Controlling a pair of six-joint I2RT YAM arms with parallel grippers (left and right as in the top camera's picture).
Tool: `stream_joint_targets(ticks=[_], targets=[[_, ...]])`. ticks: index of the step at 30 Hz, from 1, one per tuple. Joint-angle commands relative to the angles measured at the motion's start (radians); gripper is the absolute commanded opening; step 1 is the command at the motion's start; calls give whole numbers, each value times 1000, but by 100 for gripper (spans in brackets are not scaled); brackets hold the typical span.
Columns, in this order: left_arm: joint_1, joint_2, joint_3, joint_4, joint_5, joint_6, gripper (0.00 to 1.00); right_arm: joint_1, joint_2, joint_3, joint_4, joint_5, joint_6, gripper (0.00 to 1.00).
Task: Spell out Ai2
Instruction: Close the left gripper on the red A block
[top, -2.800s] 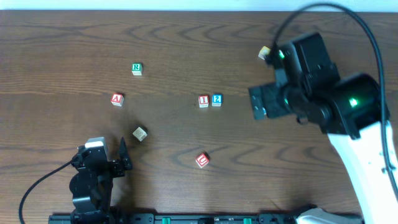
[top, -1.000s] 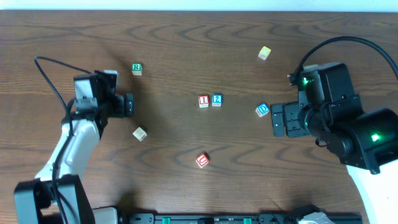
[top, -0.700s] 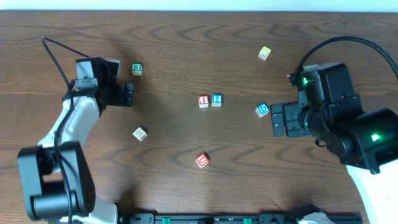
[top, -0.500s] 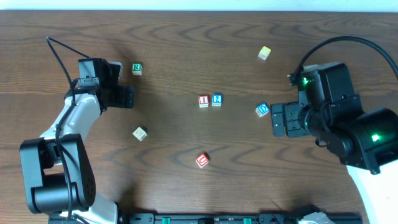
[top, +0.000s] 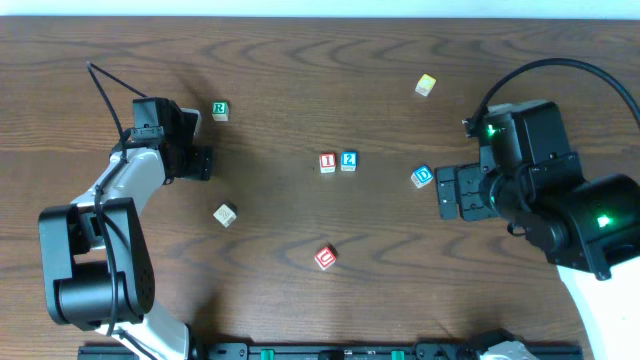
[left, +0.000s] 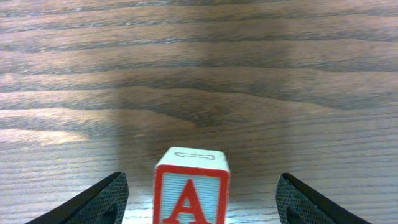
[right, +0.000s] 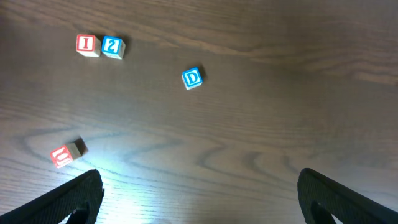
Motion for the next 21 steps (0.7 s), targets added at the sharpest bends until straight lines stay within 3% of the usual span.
stream_joint_targets(ticks=[1,21], targets=[[6,8,21,1,-43,15,73,-5,0,0,-1,14,-14,99],[39,8,21,45,41,14,55,-5,0,0,-1,14,-14,99]])
